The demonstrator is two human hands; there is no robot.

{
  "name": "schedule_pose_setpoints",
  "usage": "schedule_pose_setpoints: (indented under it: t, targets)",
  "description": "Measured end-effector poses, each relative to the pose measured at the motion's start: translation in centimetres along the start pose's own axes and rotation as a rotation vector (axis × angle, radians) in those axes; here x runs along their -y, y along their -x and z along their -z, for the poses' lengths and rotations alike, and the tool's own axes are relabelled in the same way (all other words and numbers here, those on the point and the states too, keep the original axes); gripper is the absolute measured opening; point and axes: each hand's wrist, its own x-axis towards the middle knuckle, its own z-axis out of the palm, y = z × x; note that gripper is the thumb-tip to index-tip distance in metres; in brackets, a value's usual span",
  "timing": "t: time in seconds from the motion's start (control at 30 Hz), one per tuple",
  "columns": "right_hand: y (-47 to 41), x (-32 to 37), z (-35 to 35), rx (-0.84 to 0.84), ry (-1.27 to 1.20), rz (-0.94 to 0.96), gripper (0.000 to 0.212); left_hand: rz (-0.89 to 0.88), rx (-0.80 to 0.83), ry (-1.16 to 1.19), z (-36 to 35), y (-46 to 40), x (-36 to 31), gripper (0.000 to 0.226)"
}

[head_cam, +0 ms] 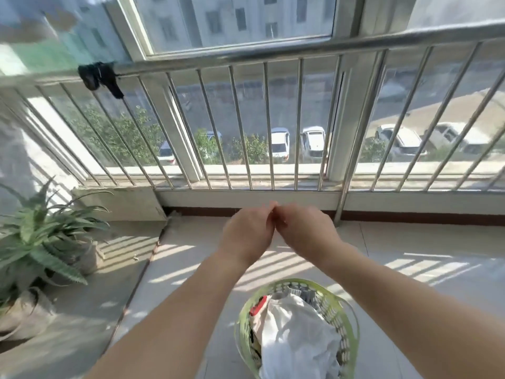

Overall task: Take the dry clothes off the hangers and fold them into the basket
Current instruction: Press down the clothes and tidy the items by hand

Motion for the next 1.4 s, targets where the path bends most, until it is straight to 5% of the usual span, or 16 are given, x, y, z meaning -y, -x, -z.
schedule_pose_setpoints:
  t: [0.67,1.0,1.23,1.33,1.4]
  targets:
    - [-4.5,17.7,26.6,-0.543,-0.14,0.44,0.019,-0.32,-0.774,-0.135,30.3,-2.4,-9.5,0.023]
    - [-12.0,29.8,33.5,-0.737,-0.082,0.444,0.027,-0.331,-0.942,-0.254,45.6,-5.8,-5.9,0.023]
    - [-18.7,37.1,37.4,-0.865,-0.035,0.439,0.027,-0.164,-1.451,-0.576,57.2,-9.6,-0.3,0.055]
    - [-20.4,39.4,39.2,-0.92,-0.032,0.454,0.028,-0.082,-1.271,-0.336,60.4,-11.0,0.0,0.066]
    - [-21.7,41.1,40.4,-0.953,-0.055,0.463,0.028,-0.12,-1.139,-0.096,61.7,-12.3,0.4,0.053]
